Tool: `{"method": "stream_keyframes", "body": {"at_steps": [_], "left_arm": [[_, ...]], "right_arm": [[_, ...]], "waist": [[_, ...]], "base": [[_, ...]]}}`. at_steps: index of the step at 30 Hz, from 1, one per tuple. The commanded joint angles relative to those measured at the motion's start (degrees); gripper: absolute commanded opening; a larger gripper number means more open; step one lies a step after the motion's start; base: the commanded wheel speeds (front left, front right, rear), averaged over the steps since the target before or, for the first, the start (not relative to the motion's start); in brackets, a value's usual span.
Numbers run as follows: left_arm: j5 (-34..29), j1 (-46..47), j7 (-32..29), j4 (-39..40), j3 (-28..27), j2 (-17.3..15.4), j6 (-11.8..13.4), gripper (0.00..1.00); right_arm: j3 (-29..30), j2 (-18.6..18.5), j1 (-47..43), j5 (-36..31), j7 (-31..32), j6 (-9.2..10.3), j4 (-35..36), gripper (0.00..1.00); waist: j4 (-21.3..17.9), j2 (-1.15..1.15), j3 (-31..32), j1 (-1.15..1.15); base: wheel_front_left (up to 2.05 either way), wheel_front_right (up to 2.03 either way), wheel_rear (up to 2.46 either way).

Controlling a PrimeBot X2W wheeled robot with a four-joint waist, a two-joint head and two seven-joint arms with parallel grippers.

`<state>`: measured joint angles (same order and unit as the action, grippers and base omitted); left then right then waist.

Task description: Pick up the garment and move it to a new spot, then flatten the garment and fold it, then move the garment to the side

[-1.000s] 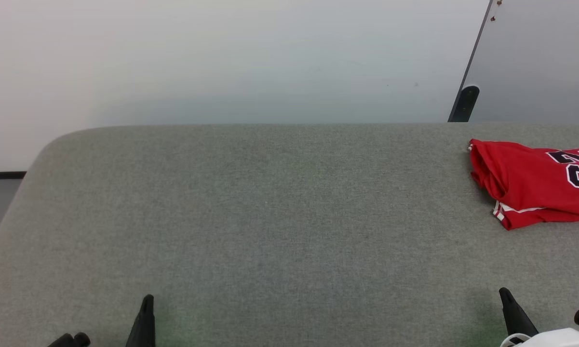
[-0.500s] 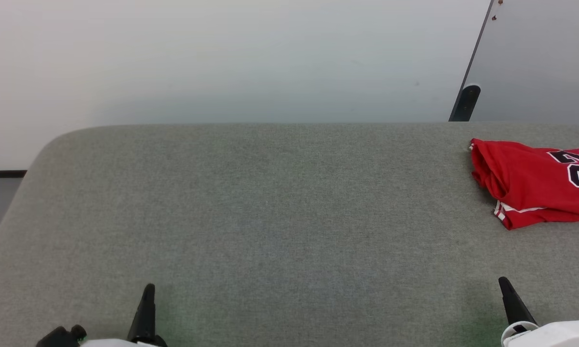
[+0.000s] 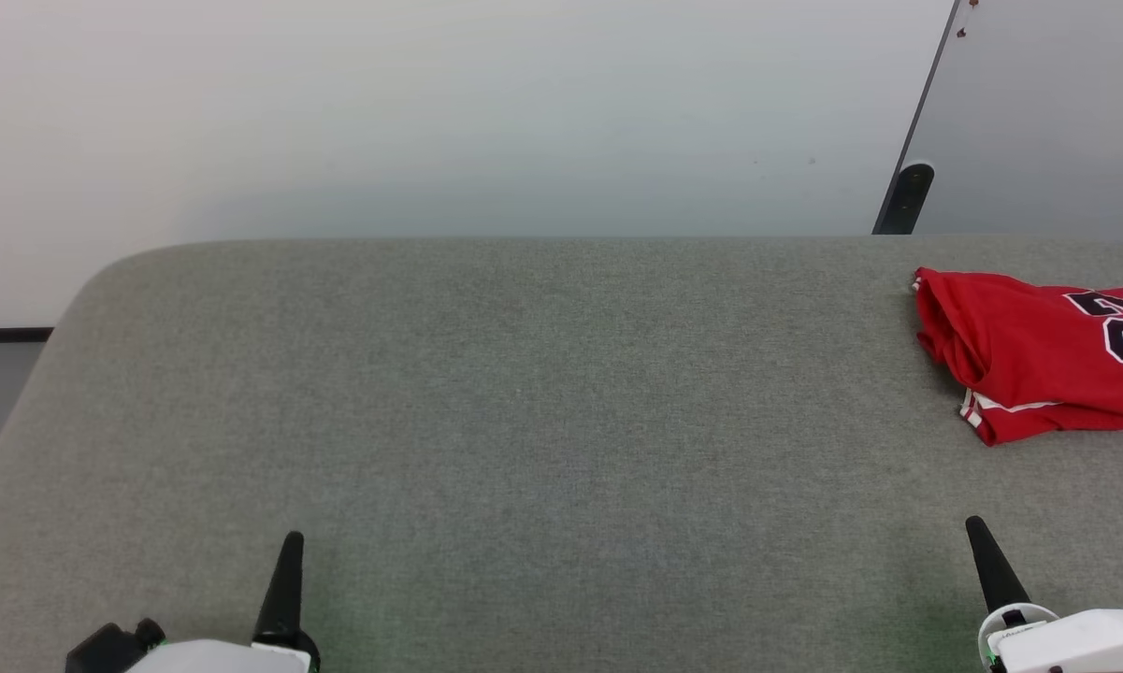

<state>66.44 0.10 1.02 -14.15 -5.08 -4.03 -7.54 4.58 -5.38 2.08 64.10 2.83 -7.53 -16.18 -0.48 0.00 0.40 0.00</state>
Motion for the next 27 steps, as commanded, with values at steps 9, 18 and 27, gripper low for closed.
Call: {"method": "stream_keyframes", "body": {"at_steps": [9, 18, 27], "left_arm": [[5.58, 2.16, -1.6, 0.42, -0.47, 0.16, 0.05, 0.0], [9.88, 3.12, -2.91, 0.37, -0.71, 0.35, 0.06, 0.0], [13.8, 3.85, -4.08, 0.32, -0.92, 0.57, 0.07, 0.0]], "right_arm": [[0.63, 0.46, 1.86, 6.2, 0.78, 0.04, 0.98, 0.0], [0.96, 0.89, 2.38, 10.69, 1.44, 0.05, 1.23, 0.0], [1.25, 1.33, 2.9, 15.05, 2.02, 0.05, 1.51, 0.0]], "waist": [[0.08, 0.0, -0.09, 0.0], [0.15, 0.0, -0.18, 0.0], [0.22, 0.0, -0.26, 0.0]], "base": [[0.0, 0.0, 0.0], [0.0, 0.0, 0.0], [0.0, 0.0, 0.0]]}}
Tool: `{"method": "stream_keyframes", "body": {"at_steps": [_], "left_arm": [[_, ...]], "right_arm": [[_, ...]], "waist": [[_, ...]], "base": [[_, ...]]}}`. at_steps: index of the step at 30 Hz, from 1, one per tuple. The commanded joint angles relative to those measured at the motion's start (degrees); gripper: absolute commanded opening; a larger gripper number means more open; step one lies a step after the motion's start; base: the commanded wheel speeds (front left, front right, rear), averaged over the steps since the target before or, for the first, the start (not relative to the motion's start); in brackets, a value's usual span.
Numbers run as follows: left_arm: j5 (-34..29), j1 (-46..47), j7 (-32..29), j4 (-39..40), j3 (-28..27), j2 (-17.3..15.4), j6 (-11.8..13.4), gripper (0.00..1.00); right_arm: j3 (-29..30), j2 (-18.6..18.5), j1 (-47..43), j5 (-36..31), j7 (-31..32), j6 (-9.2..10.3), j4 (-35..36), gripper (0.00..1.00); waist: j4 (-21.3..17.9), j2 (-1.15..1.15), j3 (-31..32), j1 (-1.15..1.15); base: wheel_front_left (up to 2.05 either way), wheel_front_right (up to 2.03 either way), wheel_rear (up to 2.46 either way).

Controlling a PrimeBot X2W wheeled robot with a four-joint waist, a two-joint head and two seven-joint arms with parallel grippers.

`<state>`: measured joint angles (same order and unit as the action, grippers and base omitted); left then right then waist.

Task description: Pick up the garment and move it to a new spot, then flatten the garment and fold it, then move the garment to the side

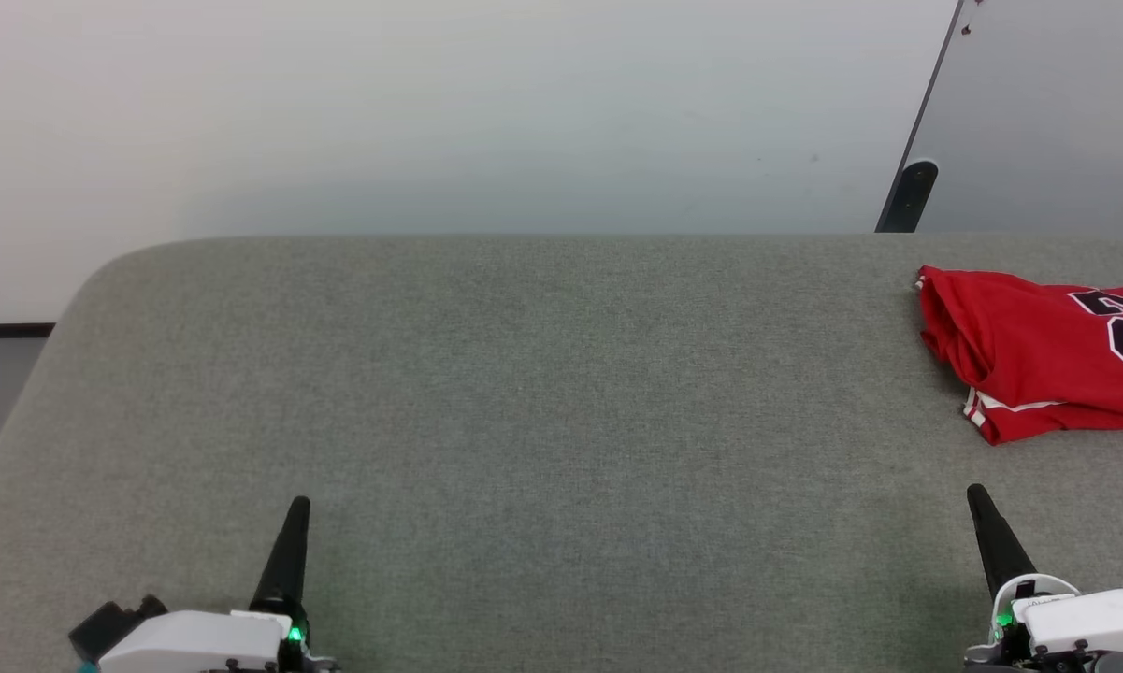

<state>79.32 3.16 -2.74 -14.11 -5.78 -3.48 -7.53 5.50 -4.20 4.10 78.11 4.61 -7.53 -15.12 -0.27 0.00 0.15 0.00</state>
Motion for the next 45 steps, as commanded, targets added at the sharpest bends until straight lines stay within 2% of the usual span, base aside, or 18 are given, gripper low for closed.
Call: {"method": "stream_keyframes", "body": {"at_steps": [1, 34, 45], "left_arm": [[1.38, 0.88, -0.42, 0.27, -0.24, 0.04, 0.06, 0.0], [13.17, 3.42, -3.94, 0.08, -0.89, 0.67, 0.08, 0.0], [13.12, 3.41, -4.0, 0.08, -0.88, 0.64, 0.08, 0.0]], "right_arm": [[0.36, 0.2, 0.98, 1.52, 0.33, 0.05, 0.48, 0.0], [1.15, 1.49, 2.55, 14.47, 2.05, 0.07, 1.26, 0.0], [1.11, 1.45, 2.25, 14.39, 1.98, 0.07, 1.19, 0.0]], "waist": [[0.02, 0.0, -0.02, 0.0], [0.27, 0.0, -0.32, 0.0], [0.27, 0.0, -0.33, 0.0]], "base": [[0.0, 0.0, 0.0], [0.0, 0.0, 0.0], [0.0, 0.0, 0.0]]}}
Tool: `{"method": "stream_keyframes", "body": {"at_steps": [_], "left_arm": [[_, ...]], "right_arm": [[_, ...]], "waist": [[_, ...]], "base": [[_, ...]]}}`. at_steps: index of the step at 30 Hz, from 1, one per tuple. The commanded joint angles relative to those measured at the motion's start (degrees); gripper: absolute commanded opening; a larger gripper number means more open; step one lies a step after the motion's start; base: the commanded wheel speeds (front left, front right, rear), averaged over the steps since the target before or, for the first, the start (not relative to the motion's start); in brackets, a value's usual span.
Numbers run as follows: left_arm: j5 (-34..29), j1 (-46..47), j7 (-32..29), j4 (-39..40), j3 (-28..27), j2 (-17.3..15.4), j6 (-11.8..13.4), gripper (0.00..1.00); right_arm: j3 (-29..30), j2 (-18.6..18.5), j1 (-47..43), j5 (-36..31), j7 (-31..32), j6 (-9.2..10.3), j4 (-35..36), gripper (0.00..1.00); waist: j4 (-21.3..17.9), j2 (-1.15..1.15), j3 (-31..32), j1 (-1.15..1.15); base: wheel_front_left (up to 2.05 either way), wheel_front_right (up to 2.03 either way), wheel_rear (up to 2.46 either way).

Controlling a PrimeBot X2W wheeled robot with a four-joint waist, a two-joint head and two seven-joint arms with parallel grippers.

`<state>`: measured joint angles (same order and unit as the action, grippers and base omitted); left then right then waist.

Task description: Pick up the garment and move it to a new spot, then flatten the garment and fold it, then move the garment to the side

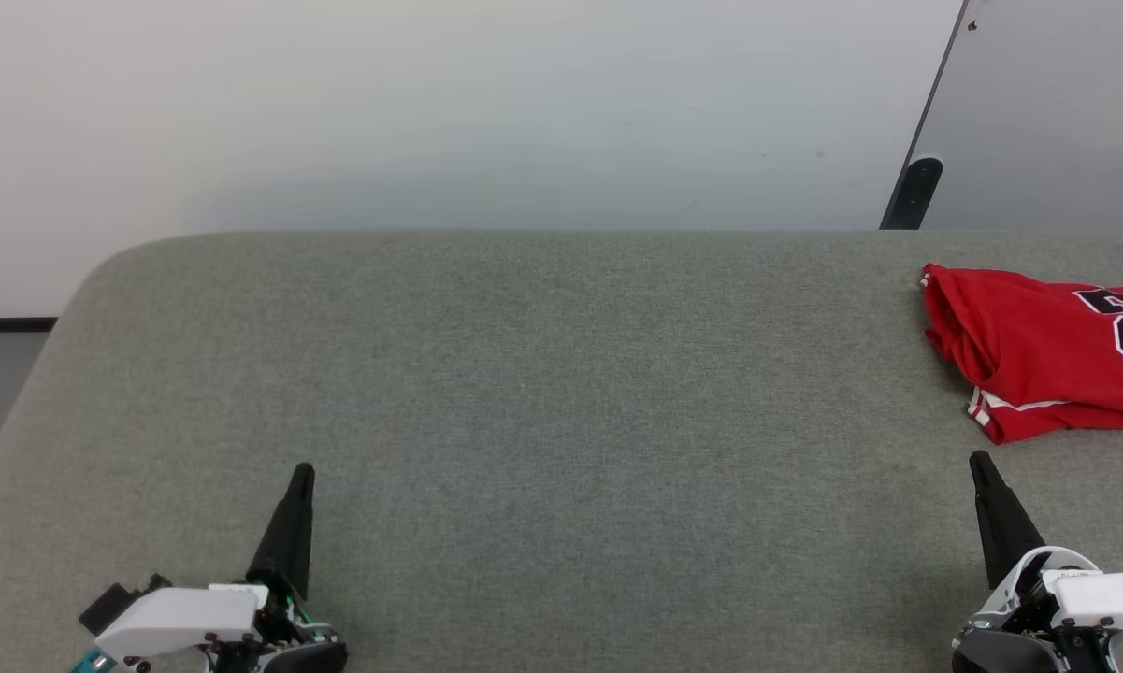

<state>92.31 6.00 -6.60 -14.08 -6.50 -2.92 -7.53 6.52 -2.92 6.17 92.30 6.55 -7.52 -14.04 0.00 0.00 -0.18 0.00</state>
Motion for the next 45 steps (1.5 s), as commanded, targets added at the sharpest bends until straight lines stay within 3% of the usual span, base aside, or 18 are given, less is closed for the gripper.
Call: {"method": "stream_keyframes", "body": {"at_steps": [1, 45], "left_arm": [[0.12, 0.57, -0.14, 0.05, -0.17, 0.08, 0.08, 0.0], [0.1, 0.57, -0.16, 0.06, -0.19, 0.1, 0.08, 0.0]], "right_arm": [[0.09, 0.17, 0.17, 0.2, 0.04, 0.06, 0.1, 0.0], [0.07, 0.16, 0.17, 0.21, 0.02, 0.06, 0.1, 0.0]], "waist": [[0.0, 0.0, 0.0, 0.0], [0.0, 0.0, 0.0, 0.0]], "base": [[0.0, 0.0, 0.0], [0.0, 0.0, 0.0]]}}
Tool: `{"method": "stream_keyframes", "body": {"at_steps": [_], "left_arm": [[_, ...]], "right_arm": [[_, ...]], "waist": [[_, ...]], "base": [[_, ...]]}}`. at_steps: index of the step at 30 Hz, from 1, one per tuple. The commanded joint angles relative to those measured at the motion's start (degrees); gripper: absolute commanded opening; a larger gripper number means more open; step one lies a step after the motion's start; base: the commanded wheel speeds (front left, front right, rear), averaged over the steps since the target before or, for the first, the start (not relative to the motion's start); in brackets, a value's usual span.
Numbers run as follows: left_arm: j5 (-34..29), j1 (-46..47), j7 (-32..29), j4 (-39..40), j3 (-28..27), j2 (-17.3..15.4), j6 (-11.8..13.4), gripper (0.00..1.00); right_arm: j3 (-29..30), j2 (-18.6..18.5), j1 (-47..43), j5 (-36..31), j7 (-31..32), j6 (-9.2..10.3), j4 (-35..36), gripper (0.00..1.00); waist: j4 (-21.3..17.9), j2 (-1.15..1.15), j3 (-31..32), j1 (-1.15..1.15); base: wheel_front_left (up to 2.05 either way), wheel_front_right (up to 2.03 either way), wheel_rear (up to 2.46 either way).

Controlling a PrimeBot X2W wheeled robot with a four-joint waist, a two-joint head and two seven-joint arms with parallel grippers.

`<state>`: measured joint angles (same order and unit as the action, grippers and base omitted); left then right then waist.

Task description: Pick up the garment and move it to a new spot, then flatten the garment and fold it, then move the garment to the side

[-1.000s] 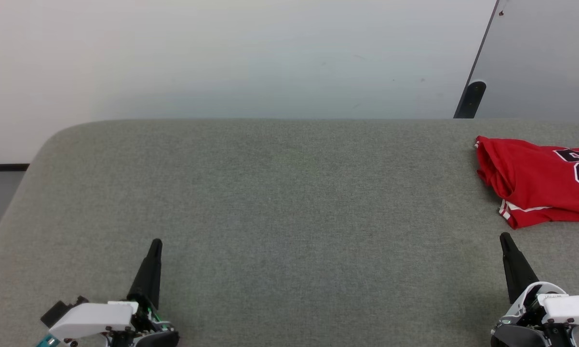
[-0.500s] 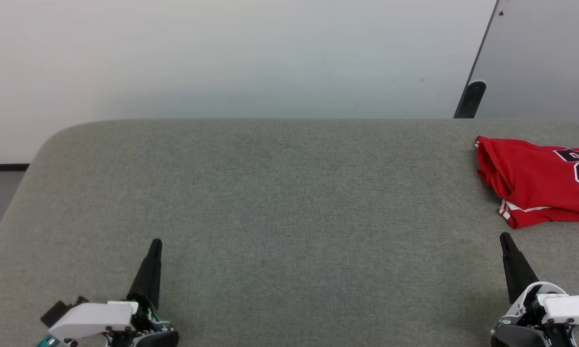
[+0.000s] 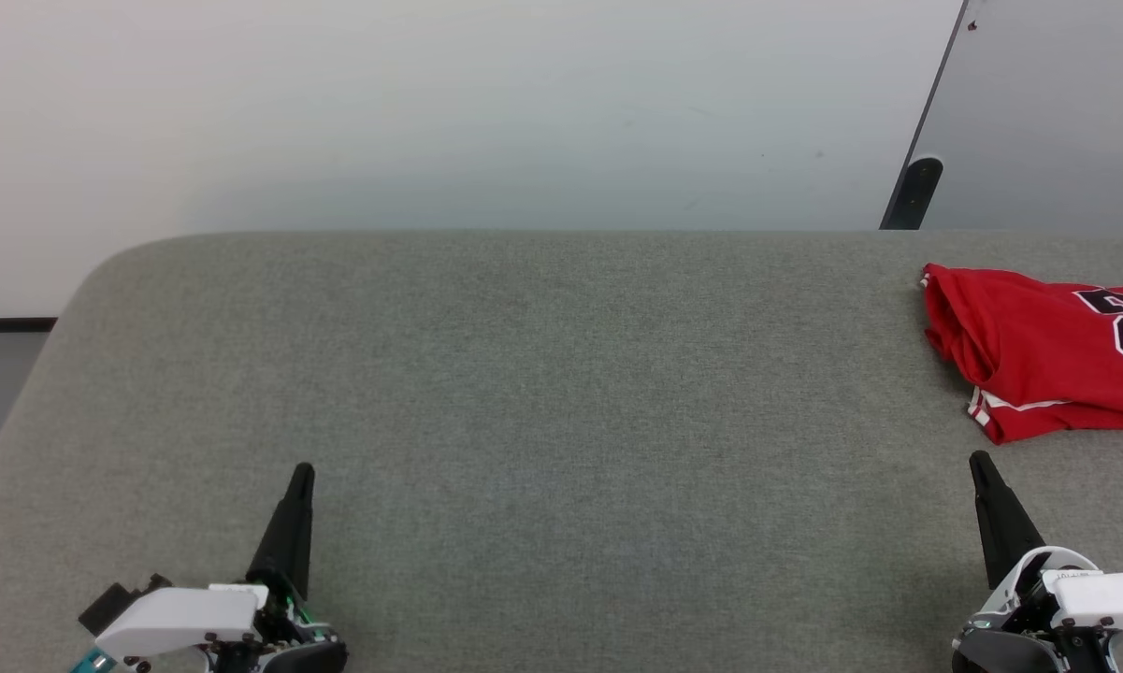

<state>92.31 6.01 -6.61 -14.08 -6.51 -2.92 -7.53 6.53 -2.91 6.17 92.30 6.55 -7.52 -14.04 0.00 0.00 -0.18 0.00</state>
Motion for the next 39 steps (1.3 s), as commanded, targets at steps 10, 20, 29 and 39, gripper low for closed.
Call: {"method": "stream_keyframes", "body": {"at_steps": [10, 20, 29, 39], "left_arm": [[0.1, 0.56, -0.15, 0.06, -0.17, 0.1, 0.08, 0.0], [0.09, 0.56, -0.15, 0.06, -0.17, 0.09, 0.08, 0.0], [0.09, 0.55, -0.15, 0.06, -0.18, 0.1, 0.08, 0.0], [0.09, 0.55, -0.16, 0.06, -0.18, 0.1, 0.08, 0.0]], "right_arm": [[0.05, 0.15, 0.17, 0.21, 0.02, 0.06, 0.1, 0.0], [0.05, 0.15, 0.17, 0.22, 0.02, 0.06, 0.1, 0.0], [0.05, 0.15, 0.17, 0.22, 0.02, 0.06, 0.1, 0.0], [0.05, 0.15, 0.17, 0.22, 0.01, 0.06, 0.1, 0.0]], "waist": [[0.0, 0.0, 0.0, 0.0], [0.0, 0.0, 0.0, 0.0], [0.0, 0.0, 0.0, 0.0], [0.0, 0.0, 0.0, 0.0]], "base": [[0.0, 0.0, 0.0], [0.0, 0.0, 0.0], [0.0, 0.0, 0.0], [0.0, 0.0, 0.0]]}}
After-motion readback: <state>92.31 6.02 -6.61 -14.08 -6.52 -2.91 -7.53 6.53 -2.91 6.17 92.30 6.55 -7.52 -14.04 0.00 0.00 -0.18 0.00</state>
